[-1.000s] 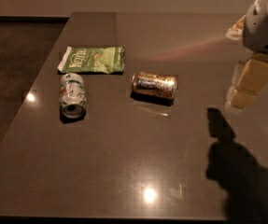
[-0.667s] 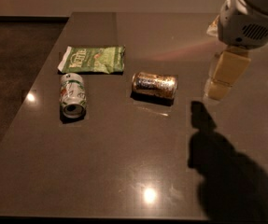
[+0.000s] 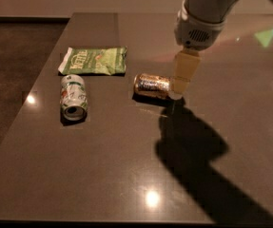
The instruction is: Place orange can upright
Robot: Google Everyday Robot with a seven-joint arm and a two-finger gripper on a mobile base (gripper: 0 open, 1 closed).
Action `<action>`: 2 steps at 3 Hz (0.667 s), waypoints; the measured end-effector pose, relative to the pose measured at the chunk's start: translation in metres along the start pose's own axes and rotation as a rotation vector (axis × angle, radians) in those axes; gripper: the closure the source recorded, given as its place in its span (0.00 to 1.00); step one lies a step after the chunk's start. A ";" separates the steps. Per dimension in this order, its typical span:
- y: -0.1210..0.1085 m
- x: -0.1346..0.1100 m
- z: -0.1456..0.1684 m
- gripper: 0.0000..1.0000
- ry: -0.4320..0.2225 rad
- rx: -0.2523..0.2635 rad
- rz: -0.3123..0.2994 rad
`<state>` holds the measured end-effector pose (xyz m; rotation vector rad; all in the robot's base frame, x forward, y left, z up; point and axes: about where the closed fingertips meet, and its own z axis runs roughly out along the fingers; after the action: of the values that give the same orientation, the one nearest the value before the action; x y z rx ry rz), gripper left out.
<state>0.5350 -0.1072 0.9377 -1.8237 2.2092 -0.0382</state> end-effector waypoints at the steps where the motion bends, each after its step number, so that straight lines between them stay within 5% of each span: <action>1: -0.011 -0.015 0.024 0.00 0.009 -0.024 -0.012; 2: -0.009 -0.031 0.046 0.00 0.019 -0.066 -0.028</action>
Offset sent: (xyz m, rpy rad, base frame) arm 0.0279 0.0560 -0.0575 -0.0270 0.1255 0.0620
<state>0.5592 -0.0718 0.9013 -1.8965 2.2230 0.0125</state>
